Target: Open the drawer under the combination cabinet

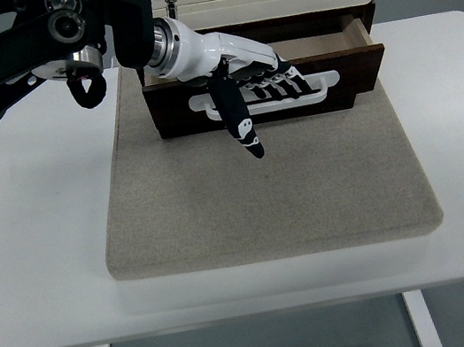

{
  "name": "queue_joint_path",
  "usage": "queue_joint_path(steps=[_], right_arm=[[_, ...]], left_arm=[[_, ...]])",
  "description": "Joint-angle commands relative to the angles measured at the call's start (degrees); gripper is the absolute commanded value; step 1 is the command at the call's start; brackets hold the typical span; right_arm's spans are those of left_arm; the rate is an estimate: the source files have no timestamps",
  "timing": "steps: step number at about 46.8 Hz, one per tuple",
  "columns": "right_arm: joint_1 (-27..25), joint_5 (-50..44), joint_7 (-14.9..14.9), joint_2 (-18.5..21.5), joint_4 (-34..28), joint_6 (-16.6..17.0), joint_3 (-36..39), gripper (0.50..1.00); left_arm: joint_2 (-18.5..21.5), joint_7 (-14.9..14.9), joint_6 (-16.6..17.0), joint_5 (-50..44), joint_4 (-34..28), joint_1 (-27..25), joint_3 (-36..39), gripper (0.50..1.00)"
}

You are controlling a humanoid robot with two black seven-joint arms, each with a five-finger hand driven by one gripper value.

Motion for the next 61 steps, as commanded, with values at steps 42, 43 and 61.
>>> queue_joint_path(steps=[42, 43, 61], right_arm=[[0.0, 0.0, 0.1, 0.0, 0.0, 0.0, 0.0, 0.928], [0.0, 0.0, 0.0, 0.0, 0.0, 0.0, 0.0, 0.928], [0.0, 0.1, 0.1, 0.0, 0.0, 0.0, 0.0, 0.928]], left_arm=[[0.5, 0.0, -0.5, 0.0, -0.7, 0.3, 0.3, 1.0], [0.6, 0.0, -0.6, 0.0, -0.8, 0.2, 0.3, 1.0], [1.1, -0.1, -1.6, -2.2, -1.4, 0.2, 0.0, 1.0]])
